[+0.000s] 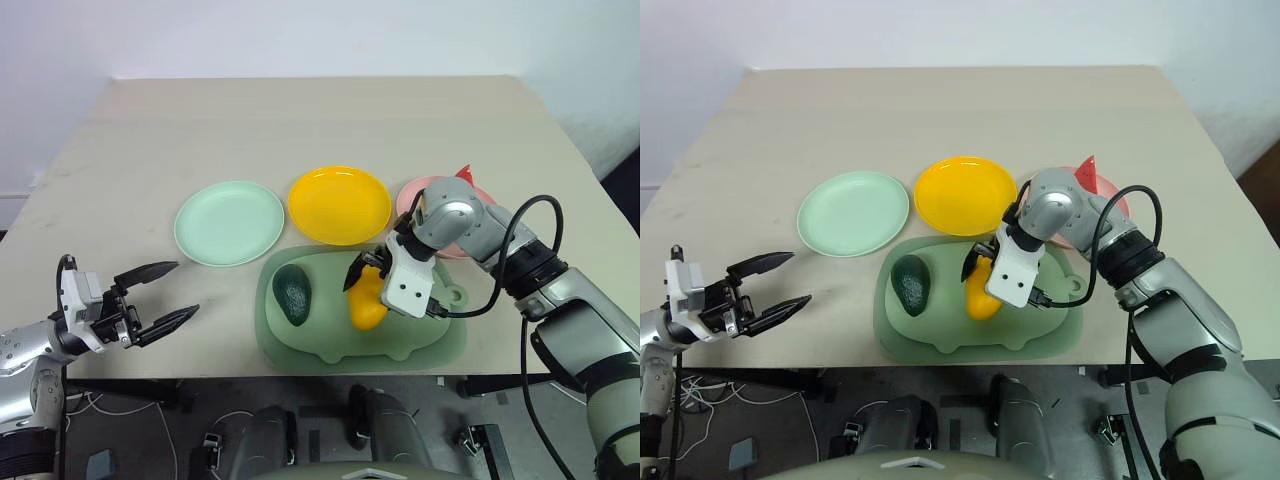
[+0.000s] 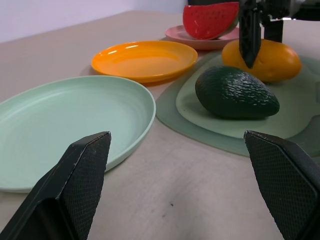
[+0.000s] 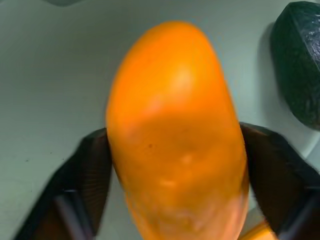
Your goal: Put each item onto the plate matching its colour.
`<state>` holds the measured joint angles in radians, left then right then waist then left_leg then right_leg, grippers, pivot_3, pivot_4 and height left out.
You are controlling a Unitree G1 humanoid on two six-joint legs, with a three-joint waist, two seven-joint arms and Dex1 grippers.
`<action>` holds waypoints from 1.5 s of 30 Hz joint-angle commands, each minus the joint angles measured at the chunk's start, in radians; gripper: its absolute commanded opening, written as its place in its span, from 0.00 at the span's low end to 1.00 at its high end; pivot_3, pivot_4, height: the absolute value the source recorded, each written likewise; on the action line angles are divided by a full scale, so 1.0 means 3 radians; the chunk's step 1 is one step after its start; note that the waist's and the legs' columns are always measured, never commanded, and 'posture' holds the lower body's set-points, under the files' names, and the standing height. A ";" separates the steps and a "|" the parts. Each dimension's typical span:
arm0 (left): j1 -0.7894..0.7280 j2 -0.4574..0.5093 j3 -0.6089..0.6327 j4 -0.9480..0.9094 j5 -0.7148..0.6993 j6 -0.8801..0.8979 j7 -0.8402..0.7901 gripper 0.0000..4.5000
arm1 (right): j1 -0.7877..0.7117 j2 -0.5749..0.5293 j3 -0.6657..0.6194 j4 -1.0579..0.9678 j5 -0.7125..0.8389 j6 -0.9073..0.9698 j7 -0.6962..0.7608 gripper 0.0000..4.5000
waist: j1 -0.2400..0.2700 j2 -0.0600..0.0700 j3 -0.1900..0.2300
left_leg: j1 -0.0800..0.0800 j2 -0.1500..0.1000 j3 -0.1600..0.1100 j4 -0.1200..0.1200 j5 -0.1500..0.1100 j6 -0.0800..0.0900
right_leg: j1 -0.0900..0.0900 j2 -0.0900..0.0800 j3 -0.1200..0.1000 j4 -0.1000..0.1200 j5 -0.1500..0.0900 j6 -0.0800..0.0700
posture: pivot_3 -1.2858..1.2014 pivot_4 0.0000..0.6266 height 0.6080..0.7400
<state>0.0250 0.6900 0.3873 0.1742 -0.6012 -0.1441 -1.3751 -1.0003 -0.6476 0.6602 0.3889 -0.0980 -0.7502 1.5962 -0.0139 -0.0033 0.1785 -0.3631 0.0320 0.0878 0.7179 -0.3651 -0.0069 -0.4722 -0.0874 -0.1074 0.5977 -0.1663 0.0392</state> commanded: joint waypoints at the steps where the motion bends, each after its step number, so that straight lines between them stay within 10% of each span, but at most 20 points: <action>1: -0.0047 -0.0001 0.0019 -0.0051 -0.0031 -0.0084 -0.0055 1.00 | -0.0001 0.0015 -0.0049 0.0071 -0.0099 0.0004 -0.0062 0.72 | -0.0001 0.0000 0.0000 | 0.0004 0.0000 0.0000 0.0000 0.0000 0.0000 | 0.0003 0.0000 0.0000 0.0000 0.0000 0.0000 | 0.52 0.24 0.95; 12: -0.0145 -0.0044 -0.0042 -0.0066 -0.0127 -0.0019 -0.0234 1.00 | -0.0743 0.0444 -0.0800 0.0503 0.0524 0.2281 -0.0453 0.72 | -0.0015 0.0007 0.0004 | 0.0022 0.0004 -0.0004 -0.0005 0.0001 -0.0002 | 0.0013 0.0003 -0.0002 0.0001 0.0005 -0.0009 | 0.52 0.24 0.95; 26: 0.0043 0.0033 -0.0120 -0.0377 -0.0219 0.0181 -0.0620 1.00 | -0.1219 0.1092 -0.0993 0.2234 -0.0045 0.2610 -0.1680 0.72 | -0.0024 0.0008 0.0004 | 0.0012 0.0002 0.0000 -0.0007 0.0001 -0.0003 | 0.0012 0.0000 -0.0007 0.0000 0.0005 -0.0009 | 0.52 0.24 0.95; 31: 0.0000 0.0035 -0.0128 -0.0300 -0.0195 0.0148 -0.0646 1.00 | -0.1212 0.1127 -0.1007 0.2440 -0.0167 0.2578 -0.1771 1.00 | -0.0025 0.0008 0.0005 | 0.0012 0.0002 -0.0001 -0.0007 0.0001 -0.0003 | 0.0012 0.0000 -0.0007 0.0000 0.0005 -0.0009 | 0.52 0.24 0.95; 37: -0.0050 0.0016 -0.0122 -0.0136 -0.0162 0.0058 -0.0723 1.00 | -0.1253 0.1058 -0.1094 0.2384 -0.0159 0.2489 -0.1606 1.00 | -0.0026 0.0008 0.0005 | 0.0012 0.0002 -0.0001 -0.0008 0.0001 -0.0003 | 0.0012 0.0000 -0.0007 0.0000 0.0005 -0.0009 | 0.52 0.24 0.95; 45: -0.0138 0.0070 -0.0082 0.0155 -0.0140 -0.0092 -0.0797 1.00 | -0.0718 0.0667 -0.1169 0.0665 0.0508 0.2342 -0.0077 1.00 | -0.0012 0.0008 0.0005 | 0.0013 0.0004 -0.0009 -0.0009 0.0001 -0.0002 | 0.0015 0.0001 -0.0011 0.0000 0.0005 -0.0008 | 0.52 0.24 0.95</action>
<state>-0.0121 0.6904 0.3404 0.2141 -0.6404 -0.1490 -1.6078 -1.2519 -0.4284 0.3055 0.7244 -0.0066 -0.0383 1.4768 -0.0175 -0.0008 0.1798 -0.3588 0.0332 0.0845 0.7152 -0.3648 -0.0074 -0.4668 -0.0872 -0.1113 0.5974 -0.1647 0.0366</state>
